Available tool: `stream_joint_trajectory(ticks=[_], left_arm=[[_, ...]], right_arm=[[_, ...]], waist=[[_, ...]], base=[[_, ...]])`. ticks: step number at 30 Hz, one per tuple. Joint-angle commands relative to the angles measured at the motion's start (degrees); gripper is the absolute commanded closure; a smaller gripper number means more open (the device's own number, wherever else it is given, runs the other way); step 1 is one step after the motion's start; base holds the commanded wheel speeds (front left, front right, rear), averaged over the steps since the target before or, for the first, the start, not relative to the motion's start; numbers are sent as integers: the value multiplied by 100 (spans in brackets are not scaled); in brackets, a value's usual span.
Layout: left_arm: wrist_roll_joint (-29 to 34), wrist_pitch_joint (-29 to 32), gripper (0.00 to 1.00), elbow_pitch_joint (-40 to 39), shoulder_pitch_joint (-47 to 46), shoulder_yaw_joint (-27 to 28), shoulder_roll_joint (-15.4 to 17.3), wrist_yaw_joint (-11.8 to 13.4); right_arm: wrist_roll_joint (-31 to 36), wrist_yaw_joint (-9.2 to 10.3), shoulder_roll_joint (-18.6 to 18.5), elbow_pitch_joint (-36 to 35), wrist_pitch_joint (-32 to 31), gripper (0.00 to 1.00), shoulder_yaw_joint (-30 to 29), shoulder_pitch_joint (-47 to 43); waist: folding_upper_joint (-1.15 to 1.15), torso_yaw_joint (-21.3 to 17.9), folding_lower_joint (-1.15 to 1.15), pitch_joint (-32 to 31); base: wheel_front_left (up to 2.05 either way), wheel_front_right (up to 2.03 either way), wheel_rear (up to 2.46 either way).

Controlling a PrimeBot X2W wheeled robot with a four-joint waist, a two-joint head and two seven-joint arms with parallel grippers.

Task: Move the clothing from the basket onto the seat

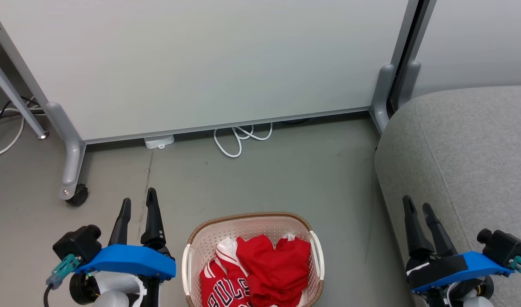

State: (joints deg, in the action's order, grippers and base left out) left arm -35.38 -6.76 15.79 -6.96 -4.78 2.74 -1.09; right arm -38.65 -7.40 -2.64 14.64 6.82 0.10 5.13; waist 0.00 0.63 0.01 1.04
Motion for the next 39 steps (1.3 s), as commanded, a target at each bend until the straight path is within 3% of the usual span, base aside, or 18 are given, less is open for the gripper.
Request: stream_joint_trajectory(ticks=[1, 20, 39], left_arm=[[158, -59, 0, -38, -153, -43, 32, 14], [1292, -340, 0, 106, -207, -312, 30, 69], [2095, -577, 0, 277, -248, -464, 21, -157]], right_arm=[[131, -10, -30, -38, 50, 0, 21, 126], [1242, -12, -33, 17, 336, 0, 142, 89], [2188, -13, -35, 46, 574, 0, 268, 110]], waist=[[0, 2, -1, -2], [0, 42, -1, 11], [0, 85, -1, 64]], base=[[0, 0, 0], [0, 0, 0], [0, 0, 0]])
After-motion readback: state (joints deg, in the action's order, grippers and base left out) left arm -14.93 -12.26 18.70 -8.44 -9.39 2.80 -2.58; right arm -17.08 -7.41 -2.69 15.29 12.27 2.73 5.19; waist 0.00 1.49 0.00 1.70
